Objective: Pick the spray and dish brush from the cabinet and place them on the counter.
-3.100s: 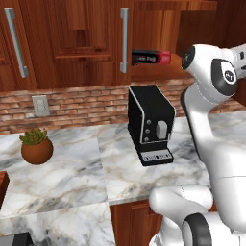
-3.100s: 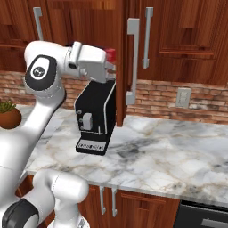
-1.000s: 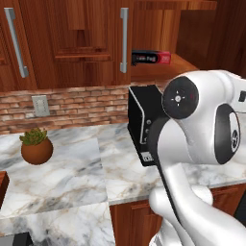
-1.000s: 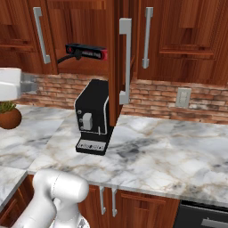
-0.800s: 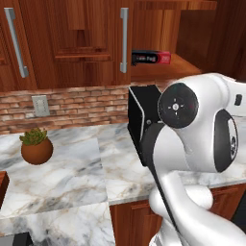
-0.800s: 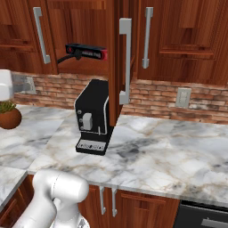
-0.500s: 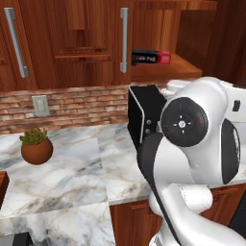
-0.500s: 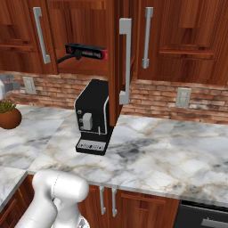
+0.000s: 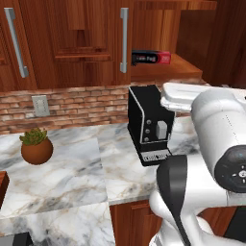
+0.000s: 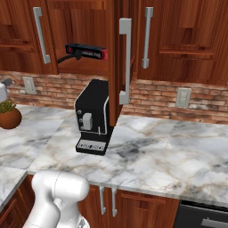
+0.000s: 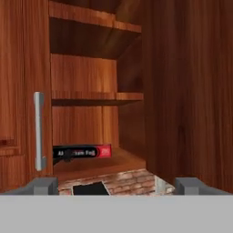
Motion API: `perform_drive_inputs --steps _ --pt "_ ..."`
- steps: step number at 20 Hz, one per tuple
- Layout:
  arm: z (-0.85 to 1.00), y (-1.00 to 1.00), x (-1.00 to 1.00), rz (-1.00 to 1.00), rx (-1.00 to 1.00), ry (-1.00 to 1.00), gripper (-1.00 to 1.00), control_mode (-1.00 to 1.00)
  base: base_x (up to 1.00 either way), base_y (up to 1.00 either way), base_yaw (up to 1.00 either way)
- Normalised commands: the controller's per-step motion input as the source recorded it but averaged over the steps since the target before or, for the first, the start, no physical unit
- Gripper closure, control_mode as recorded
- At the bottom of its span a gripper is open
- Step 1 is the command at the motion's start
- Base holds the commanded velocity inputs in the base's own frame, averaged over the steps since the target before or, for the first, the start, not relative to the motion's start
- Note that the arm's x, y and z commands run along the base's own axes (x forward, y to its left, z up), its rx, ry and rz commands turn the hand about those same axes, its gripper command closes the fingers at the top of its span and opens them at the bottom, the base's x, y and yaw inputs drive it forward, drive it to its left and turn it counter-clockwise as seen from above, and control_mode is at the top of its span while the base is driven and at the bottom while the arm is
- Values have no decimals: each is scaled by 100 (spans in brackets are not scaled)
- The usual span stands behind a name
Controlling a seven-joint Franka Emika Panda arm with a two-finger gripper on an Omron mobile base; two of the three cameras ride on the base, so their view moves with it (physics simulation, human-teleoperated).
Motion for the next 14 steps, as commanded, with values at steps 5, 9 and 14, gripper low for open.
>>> perform_drive_inputs --steps 5,9,14 --pt "0 32 -9 18 -6 -19 -100 -100 0 0 0" --pt "0 27 -2 10 -7 -11 -100 -100 0 0 0" --pt "9 16 0 5 -10 -9 -100 -100 0 0 0"
